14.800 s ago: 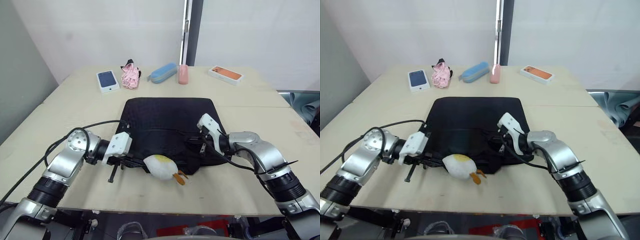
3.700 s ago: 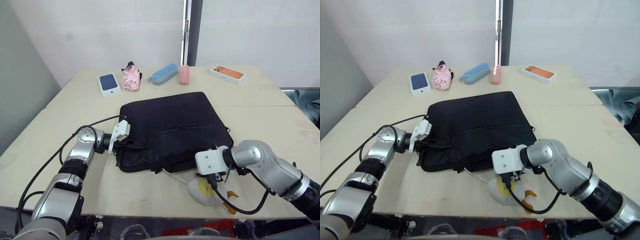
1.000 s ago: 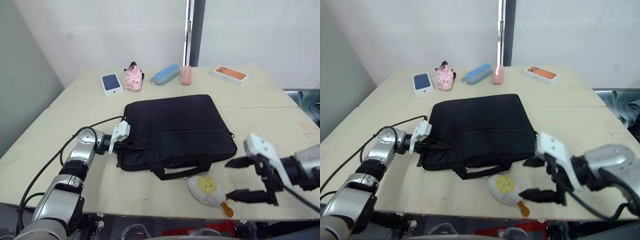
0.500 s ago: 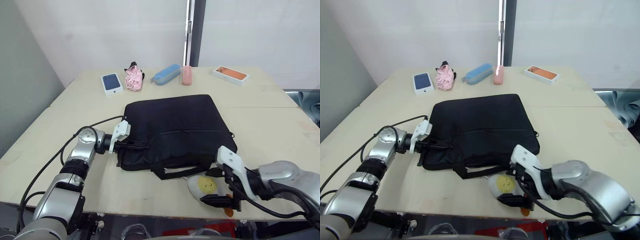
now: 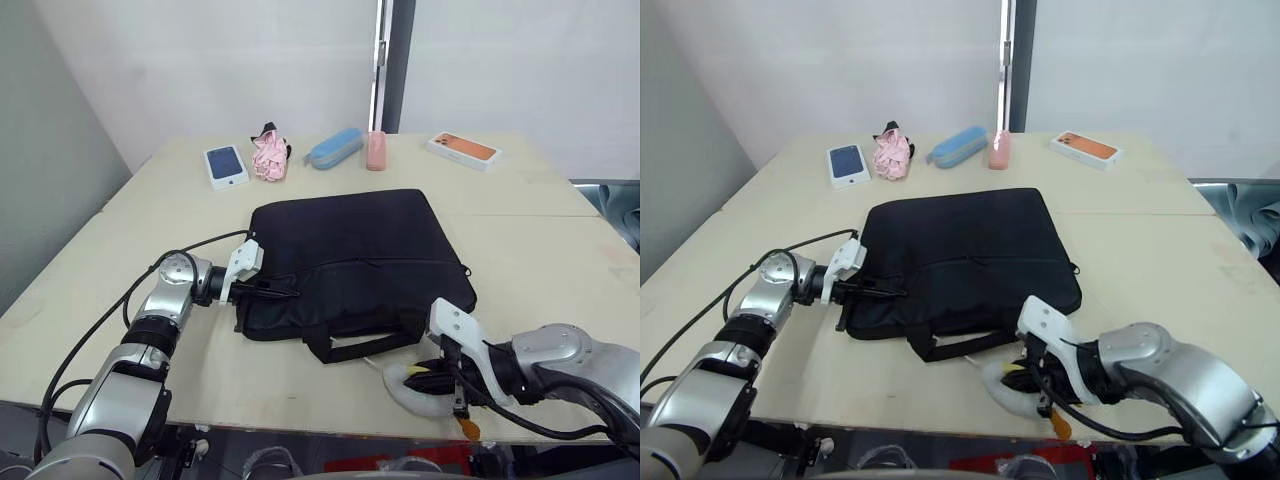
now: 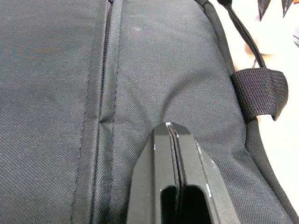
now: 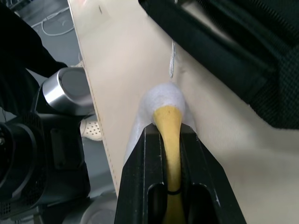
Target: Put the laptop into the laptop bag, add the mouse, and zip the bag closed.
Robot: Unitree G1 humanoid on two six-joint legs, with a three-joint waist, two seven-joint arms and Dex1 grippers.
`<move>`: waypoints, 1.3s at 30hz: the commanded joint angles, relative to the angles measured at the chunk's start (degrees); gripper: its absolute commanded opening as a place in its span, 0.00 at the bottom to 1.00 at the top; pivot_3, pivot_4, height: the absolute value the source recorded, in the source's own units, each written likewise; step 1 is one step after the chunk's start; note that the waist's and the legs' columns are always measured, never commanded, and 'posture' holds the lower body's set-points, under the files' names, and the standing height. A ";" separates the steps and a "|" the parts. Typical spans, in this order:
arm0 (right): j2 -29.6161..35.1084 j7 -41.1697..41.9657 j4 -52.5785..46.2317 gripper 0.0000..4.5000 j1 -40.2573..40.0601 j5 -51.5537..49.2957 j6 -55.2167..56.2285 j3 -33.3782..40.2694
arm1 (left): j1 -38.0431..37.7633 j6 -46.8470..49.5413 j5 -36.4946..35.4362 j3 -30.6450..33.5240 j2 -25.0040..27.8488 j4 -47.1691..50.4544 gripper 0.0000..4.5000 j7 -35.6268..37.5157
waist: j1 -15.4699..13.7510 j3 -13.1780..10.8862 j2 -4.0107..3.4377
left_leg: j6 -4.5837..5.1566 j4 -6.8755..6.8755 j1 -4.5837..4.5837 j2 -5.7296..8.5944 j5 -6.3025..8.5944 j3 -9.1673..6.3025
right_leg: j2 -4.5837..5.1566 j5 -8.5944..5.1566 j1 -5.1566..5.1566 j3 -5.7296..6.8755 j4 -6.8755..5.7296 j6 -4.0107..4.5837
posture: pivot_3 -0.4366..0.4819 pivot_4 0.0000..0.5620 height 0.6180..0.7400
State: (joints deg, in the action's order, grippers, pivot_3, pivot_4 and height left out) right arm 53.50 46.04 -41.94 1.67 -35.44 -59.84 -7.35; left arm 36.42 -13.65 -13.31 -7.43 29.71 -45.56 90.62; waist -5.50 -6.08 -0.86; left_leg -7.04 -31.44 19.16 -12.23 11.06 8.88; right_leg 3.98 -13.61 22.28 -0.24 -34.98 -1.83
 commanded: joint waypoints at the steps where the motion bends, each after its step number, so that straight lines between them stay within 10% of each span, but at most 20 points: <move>1: 4.04 1.00 -1.46 0.01 -2.28 1.55 1.65 1.78 | -2.44 0.61 3.98 -3.08 0.15 -3.41 0.00 1.85 | -0.06 0.01 -0.01 | 0.00 0.00 0.00 0.00 0.00 0.00 | 0.00 0.00 0.00 0.00 0.00 0.00 | 0.48 0.27 1.00; 18: 14.55 9.02 18.27 0.01 -21.39 14.57 20.10 24.46 | -1.68 -0.65 4.50 -4.23 -0.28 -4.96 0.00 1.88 | -0.17 -0.11 0.31 | 0.10 -0.05 0.03 0.03 0.02 0.00 | 0.07 -0.06 -0.02 0.04 0.01 -0.03 | 0.48 0.27 1.00; 30: 18.24 9.36 38.14 0.01 -10.52 24.48 29.13 18.55 | -1.11 -2.61 4.49 -5.36 0.05 -6.40 0.00 1.88 | -0.17 -0.09 0.33 | 0.25 -0.19 0.04 0.05 -0.01 0.00 | 0.16 -0.06 -0.06 0.06 -0.06 -0.02 | 0.48 0.27 1.00; 39: 9.58 1.74 51.14 0.01 18.09 36.94 32.66 3.69 | -1.03 -3.34 4.15 -6.83 0.48 -6.85 0.00 1.88 | 0.22 -0.09 0.23 | 0.30 -0.36 0.04 0.08 0.00 0.03 | 0.19 -0.04 -0.03 0.02 -0.26 0.00 | 0.48 0.27 1.00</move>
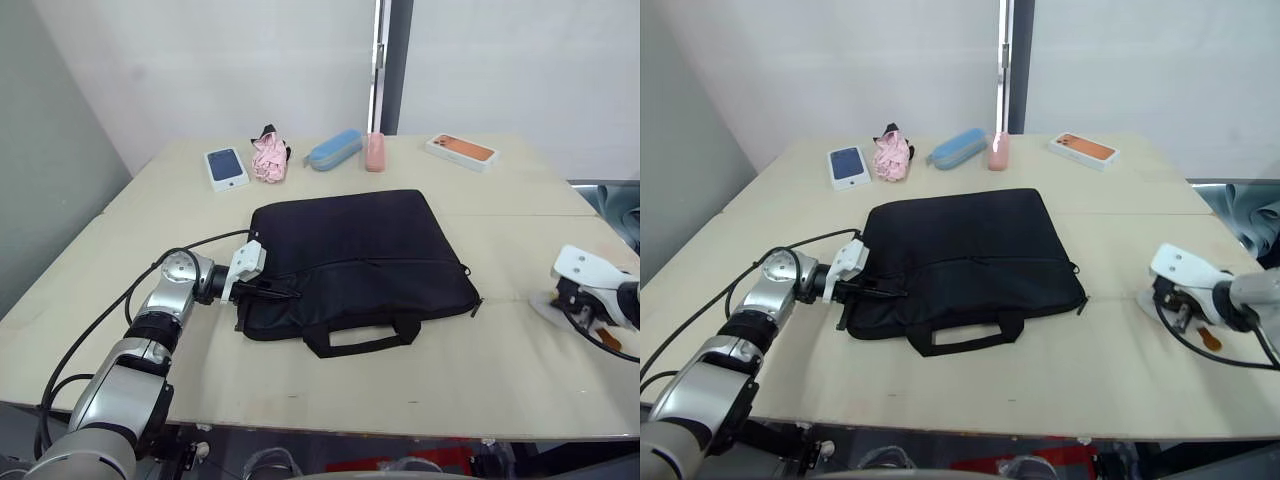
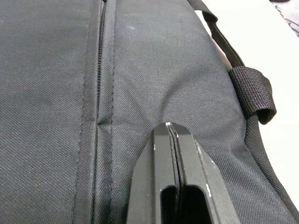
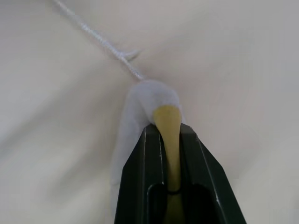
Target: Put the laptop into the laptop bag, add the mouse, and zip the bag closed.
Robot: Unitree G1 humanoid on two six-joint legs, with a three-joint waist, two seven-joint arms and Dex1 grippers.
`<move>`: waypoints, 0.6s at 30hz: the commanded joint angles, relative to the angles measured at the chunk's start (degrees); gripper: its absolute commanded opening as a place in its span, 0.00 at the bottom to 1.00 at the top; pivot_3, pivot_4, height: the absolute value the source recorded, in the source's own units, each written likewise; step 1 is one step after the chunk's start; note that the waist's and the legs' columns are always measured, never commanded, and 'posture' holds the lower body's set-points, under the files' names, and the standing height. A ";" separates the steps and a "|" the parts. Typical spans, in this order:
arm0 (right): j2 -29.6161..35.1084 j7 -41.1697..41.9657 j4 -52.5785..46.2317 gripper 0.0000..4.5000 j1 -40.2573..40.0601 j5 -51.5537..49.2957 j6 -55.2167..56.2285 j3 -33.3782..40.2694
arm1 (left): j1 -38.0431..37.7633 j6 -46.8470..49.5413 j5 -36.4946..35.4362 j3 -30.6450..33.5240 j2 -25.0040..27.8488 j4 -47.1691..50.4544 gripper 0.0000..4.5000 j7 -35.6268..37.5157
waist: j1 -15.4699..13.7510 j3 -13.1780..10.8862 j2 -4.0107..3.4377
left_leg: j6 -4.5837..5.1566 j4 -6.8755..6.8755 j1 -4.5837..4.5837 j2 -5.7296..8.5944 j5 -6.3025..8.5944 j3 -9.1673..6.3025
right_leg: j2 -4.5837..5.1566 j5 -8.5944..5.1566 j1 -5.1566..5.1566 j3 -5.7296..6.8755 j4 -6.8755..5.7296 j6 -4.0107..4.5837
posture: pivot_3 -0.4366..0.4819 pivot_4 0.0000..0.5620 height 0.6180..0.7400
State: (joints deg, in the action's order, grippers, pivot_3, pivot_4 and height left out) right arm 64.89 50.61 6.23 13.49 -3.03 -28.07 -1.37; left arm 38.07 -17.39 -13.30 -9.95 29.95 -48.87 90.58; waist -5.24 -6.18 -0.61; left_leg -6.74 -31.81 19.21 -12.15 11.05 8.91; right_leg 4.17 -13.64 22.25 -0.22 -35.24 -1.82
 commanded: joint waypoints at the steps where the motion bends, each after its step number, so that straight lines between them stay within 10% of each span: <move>1: -3.30 -3.24 3.66 0.01 9.06 5.42 0.98 -3.54 | -2.66 0.32 4.10 -4.53 0.30 -3.59 0.00 1.92 | 0.01 0.02 -0.03 | 0.00 0.01 0.00 -0.01 0.00 0.01 | -0.01 0.00 0.00 0.02 0.00 0.00 | 0.48 0.27 1.00; 18: -19.24 -11.89 4.16 0.01 22.77 16.84 -1.20 -11.79 | -2.51 0.33 3.43 -5.56 0.08 -3.37 0.00 1.92 | -0.11 0.08 -0.31 | -0.04 0.01 0.02 -0.02 0.00 0.06 | -0.02 0.05 0.01 0.01 0.00 0.05 | 0.48 0.27 1.00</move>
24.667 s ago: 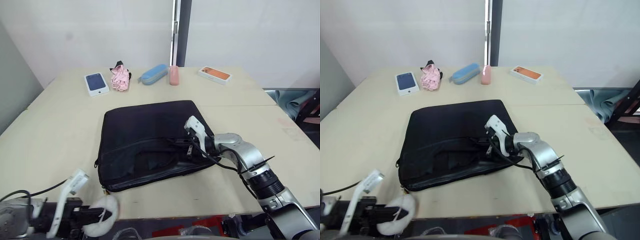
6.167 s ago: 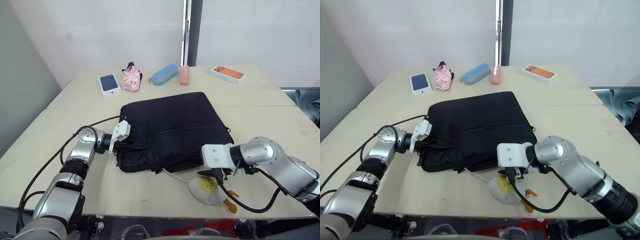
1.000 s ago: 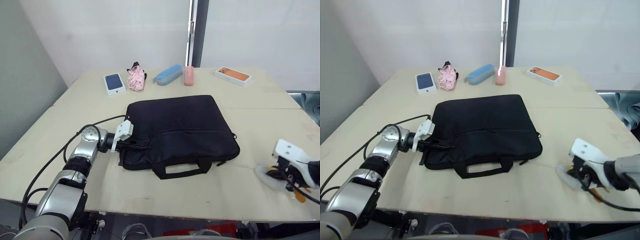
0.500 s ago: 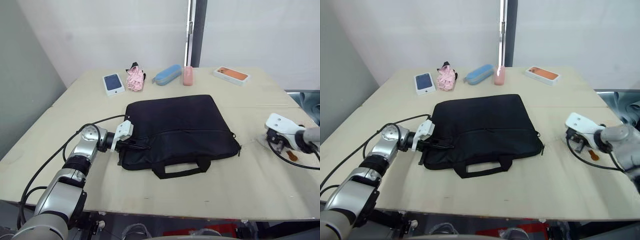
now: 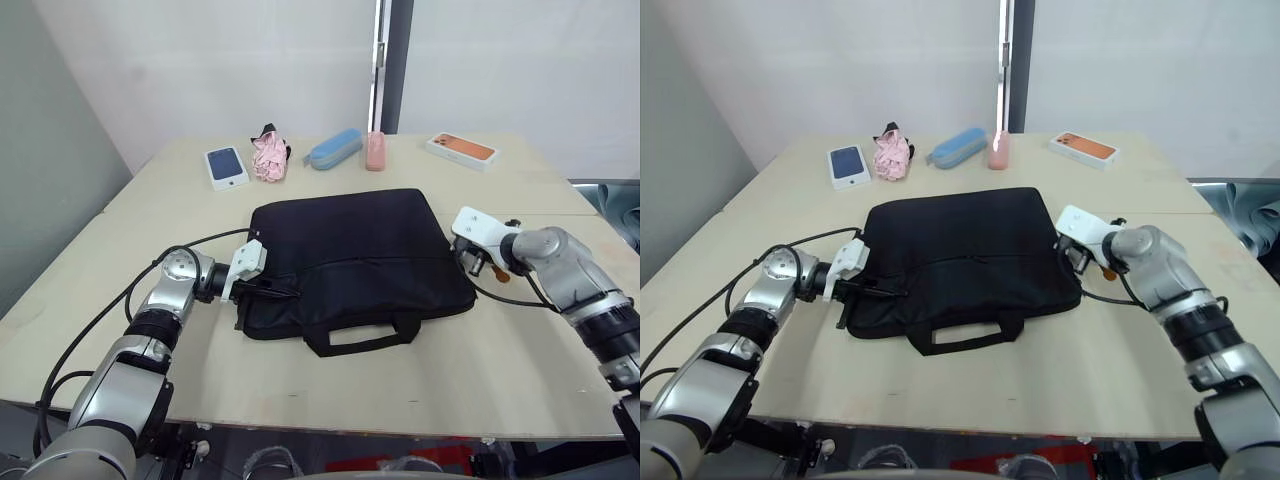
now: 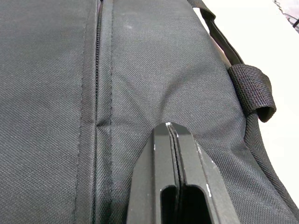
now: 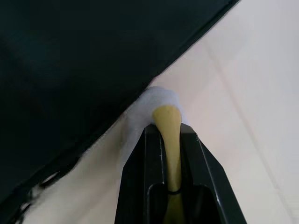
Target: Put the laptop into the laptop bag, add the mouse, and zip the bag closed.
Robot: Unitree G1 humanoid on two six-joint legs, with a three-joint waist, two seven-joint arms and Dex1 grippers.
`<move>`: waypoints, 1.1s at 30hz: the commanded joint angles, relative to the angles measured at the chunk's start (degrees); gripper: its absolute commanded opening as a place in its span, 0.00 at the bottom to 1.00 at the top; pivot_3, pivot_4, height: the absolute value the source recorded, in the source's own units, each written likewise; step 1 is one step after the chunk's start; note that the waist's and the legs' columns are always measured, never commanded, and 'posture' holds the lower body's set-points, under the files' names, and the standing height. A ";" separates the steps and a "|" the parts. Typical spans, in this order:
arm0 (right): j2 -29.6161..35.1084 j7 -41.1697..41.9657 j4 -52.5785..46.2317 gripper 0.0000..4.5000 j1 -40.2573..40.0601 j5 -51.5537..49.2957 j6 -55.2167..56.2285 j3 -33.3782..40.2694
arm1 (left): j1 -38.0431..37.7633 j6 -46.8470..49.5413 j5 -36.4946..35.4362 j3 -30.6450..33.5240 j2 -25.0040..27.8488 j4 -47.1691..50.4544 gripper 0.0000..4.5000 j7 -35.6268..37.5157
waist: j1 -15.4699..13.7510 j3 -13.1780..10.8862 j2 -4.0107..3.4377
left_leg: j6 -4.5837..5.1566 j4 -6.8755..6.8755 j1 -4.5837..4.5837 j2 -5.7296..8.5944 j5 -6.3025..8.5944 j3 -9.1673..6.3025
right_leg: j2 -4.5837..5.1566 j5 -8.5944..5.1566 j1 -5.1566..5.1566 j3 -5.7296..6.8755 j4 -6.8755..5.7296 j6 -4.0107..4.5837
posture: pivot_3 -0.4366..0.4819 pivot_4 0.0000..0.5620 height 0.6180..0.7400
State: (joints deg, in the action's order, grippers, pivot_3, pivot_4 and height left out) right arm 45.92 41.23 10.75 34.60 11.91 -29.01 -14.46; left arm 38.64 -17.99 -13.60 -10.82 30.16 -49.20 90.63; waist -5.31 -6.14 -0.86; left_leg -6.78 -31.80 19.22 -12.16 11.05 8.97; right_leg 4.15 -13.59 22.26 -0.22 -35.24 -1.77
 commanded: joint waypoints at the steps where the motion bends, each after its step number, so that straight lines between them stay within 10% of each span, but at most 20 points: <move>1: -0.60 -3.03 -0.21 0.01 1.97 1.86 -0.57 1.83 | -3.20 1.03 3.60 -4.79 -0.13 -2.86 0.00 1.87 | -0.03 0.04 -0.06 | 0.00 0.02 0.00 0.00 0.00 0.00 | 0.00 0.00 0.00 0.01 0.04 0.00 | 0.48 0.27 1.00; 8: -2.39 0.43 -5.09 0.01 0.35 -3.24 -6.36 4.88 | -4.25 1.57 3.05 -4.99 -0.20 -1.65 0.00 1.87 | 0.05 0.05 -0.09 | -0.03 0.07 0.01 -0.01 0.01 0.00 | -0.03 0.00 0.01 0.00 0.09 -0.01 | 0.48 0.27 1.00; 21: 6.53 10.68 -20.51 1.00 -11.75 -24.60 -27.44 30.29 | -3.72 10.87 -3.22 2.69 3.66 9.42 0.00 1.69 | 0.15 -0.77 0.03 | -0.03 0.18 0.07 -0.08 0.01 0.04 | -0.10 0.00 0.11 0.00 0.18 0.00 | 0.48 0.27 1.00; 26: 10.41 16.93 -25.14 1.00 -17.42 -33.50 -30.04 39.66 | -6.17 19.01 -8.00 7.45 8.13 21.34 0.00 -0.70 | 0.37 -1.05 0.23 | 0.38 0.17 0.92 -0.29 -0.37 0.02 | -0.39 0.06 0.95 0.00 0.08 0.07 | 0.48 0.27 1.00; 33: 12.94 25.37 -27.97 1.00 -32.21 -39.54 -24.86 51.28 | -11.47 30.05 -13.48 16.62 18.34 31.71 0.50 -3.08 | -0.15 -1.34 0.39 | 0.46 0.11 1.09 -0.34 -0.14 -0.06 | -0.39 -0.03 0.95 0.16 0.29 0.22 | 0.48 0.27 1.00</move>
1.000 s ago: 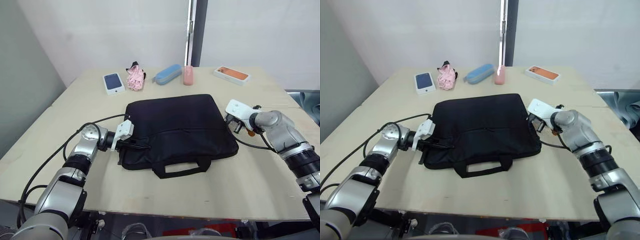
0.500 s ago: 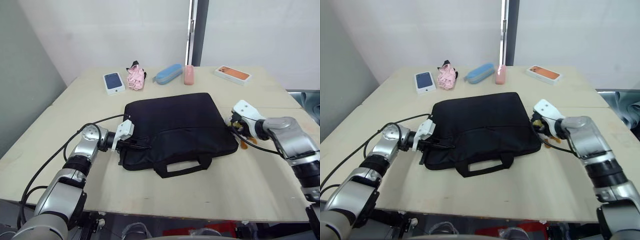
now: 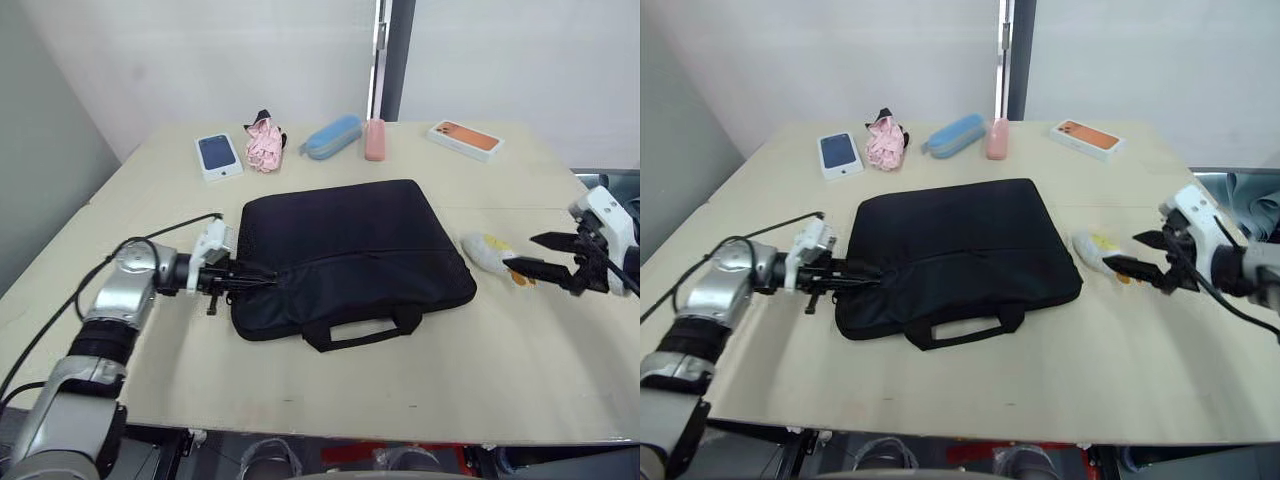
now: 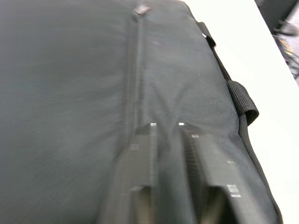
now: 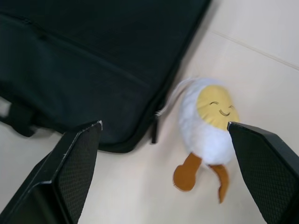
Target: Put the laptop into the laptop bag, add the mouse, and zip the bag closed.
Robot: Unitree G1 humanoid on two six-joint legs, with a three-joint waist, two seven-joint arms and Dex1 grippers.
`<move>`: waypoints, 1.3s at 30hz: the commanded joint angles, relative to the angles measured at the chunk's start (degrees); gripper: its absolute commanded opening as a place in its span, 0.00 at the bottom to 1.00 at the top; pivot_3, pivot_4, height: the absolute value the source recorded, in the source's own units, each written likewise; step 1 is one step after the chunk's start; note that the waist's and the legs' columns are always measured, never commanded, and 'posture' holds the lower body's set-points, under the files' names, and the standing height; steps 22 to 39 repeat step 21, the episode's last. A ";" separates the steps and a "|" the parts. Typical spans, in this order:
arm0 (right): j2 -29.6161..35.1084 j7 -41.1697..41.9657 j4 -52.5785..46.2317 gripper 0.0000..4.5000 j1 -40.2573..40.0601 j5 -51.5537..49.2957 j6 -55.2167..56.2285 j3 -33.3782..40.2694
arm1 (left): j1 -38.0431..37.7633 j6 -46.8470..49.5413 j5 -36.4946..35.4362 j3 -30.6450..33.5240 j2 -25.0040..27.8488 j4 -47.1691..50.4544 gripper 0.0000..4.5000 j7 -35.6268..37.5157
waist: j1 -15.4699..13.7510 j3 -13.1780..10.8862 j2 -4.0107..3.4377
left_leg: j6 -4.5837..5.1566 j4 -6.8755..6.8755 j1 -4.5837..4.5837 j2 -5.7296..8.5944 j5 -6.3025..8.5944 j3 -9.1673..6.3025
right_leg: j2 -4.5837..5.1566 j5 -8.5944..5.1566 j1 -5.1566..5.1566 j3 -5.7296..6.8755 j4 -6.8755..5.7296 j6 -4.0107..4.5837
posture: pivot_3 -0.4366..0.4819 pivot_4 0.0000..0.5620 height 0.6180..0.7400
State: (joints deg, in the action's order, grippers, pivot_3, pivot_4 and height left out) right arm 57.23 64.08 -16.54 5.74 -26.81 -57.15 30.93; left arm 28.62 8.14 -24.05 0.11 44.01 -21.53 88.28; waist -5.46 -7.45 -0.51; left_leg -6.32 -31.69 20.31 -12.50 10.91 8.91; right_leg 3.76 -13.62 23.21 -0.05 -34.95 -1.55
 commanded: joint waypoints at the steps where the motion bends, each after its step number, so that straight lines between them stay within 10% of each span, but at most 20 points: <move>1: 1.84 2.66 -0.43 1.00 -4.68 -0.89 4.13 6.60 | -2.09 4.72 -3.51 6.87 5.56 4.71 0.58 -1.19 | 0.00 -0.05 0.07 | 0.01 -0.03 0.01 0.00 0.03 0.00 | 0.00 -0.01 0.00 0.01 0.00 0.02 | 0.48 0.27 1.00; 6: 1.67 2.66 2.64 1.00 -9.61 -1.18 7.39 11.35 | -10.26 11.19 -4.42 16.12 17.55 4.18 0.98 -0.95 | 0.51 -0.10 0.14 | 0.03 -0.22 -0.12 0.01 0.05 0.04 | 0.04 -0.01 -0.04 -0.08 -0.15 0.01 | 0.48 0.27 1.00; 12: 1.29 1.59 4.38 1.00 -12.64 -1.79 9.76 12.98 | -24.60 21.39 -3.15 23.55 28.70 1.07 0.99 1.03 | 0.77 -0.15 0.16 | 0.03 -0.25 -0.20 -0.03 0.06 0.05 | 0.03 -0.02 -0.08 -0.09 -0.17 0.01 | 0.48 0.27 1.00; 39: 2.38 0.44 6.46 1.00 -10.20 -3.08 10.94 10.52 | -25.18 26.31 -6.42 29.73 25.57 1.96 0.99 -5.84 | -0.10 -0.19 0.26 | 0.13 -0.50 -0.19 0.00 0.06 -0.04 | 0.09 -0.01 -0.10 -0.03 -0.33 0.03 | 0.48 0.27 1.00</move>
